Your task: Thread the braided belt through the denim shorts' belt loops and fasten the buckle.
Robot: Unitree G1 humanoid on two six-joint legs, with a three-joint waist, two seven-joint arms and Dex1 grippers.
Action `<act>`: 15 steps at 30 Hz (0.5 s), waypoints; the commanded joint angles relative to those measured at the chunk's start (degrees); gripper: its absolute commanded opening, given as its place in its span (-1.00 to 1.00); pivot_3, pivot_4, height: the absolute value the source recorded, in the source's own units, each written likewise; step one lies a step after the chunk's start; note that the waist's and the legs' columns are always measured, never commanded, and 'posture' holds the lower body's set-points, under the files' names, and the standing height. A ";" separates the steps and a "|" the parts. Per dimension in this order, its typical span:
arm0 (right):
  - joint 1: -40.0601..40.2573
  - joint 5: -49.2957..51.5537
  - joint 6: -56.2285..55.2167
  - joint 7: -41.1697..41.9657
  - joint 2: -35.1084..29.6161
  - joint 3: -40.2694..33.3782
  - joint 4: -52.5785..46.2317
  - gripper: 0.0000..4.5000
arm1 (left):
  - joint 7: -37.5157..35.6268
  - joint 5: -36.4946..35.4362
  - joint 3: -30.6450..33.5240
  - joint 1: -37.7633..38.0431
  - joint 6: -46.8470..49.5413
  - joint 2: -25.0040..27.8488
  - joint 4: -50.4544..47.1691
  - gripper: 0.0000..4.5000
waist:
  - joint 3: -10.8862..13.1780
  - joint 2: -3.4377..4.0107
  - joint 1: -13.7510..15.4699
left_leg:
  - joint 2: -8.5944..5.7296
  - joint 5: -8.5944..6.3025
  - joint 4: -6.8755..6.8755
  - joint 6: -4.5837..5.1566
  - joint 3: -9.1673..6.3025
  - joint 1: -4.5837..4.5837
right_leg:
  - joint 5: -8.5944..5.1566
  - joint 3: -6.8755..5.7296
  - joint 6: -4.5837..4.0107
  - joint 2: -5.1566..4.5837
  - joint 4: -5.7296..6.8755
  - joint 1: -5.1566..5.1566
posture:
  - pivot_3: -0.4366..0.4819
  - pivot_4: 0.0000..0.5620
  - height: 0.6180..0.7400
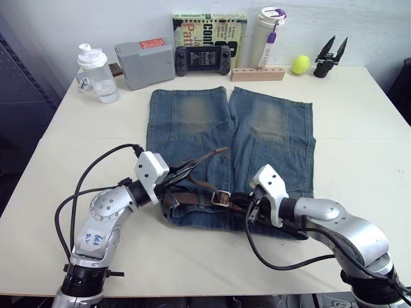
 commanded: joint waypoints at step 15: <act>-5.47 -2.46 -1.36 -1.76 2.99 8.22 -1.13 -0.97 | 0.04 1.26 0.07 -0.57 -1.60 0.62 -1.09 -1.00 | 0.00 0.00 -0.16 | 0.01 0.00 0.00 0.00 -0.01 0.00 | 0.00 -0.01 0.00 0.01 0.00 -0.01 | -0.05 -0.47 0.76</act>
